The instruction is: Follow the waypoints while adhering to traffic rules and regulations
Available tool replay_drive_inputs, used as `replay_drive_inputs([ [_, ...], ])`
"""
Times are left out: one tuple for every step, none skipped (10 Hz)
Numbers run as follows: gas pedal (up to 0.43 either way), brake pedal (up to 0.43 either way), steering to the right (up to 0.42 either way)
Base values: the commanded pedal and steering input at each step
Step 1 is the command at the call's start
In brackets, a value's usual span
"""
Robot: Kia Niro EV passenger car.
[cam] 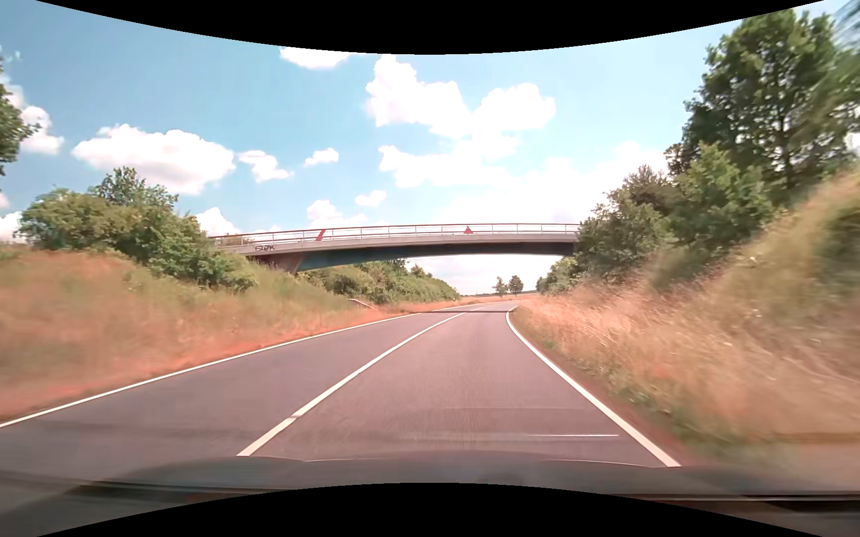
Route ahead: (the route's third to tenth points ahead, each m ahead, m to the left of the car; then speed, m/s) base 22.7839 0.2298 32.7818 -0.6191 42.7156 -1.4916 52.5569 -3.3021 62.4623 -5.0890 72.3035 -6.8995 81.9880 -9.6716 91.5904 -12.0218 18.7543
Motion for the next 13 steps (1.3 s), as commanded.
replay_drive_inputs([
  [0.157,0.000,0.013],
  [0.157,0.000,0.013],
  [0.157,0.000,0.013],
  [0.157,0.000,0.013],
  [0.157,0.000,0.013],
  [0.157,0.000,0.013],
  [0.157,0.000,0.012],
  [0.157,0.000,0.012],
  [0.157,0.000,0.012],
  [0.157,0.000,0.012],
  [0.157,0.000,0.012],
  [0.157,0.000,0.012],
  [0.157,0.000,0.012],
])
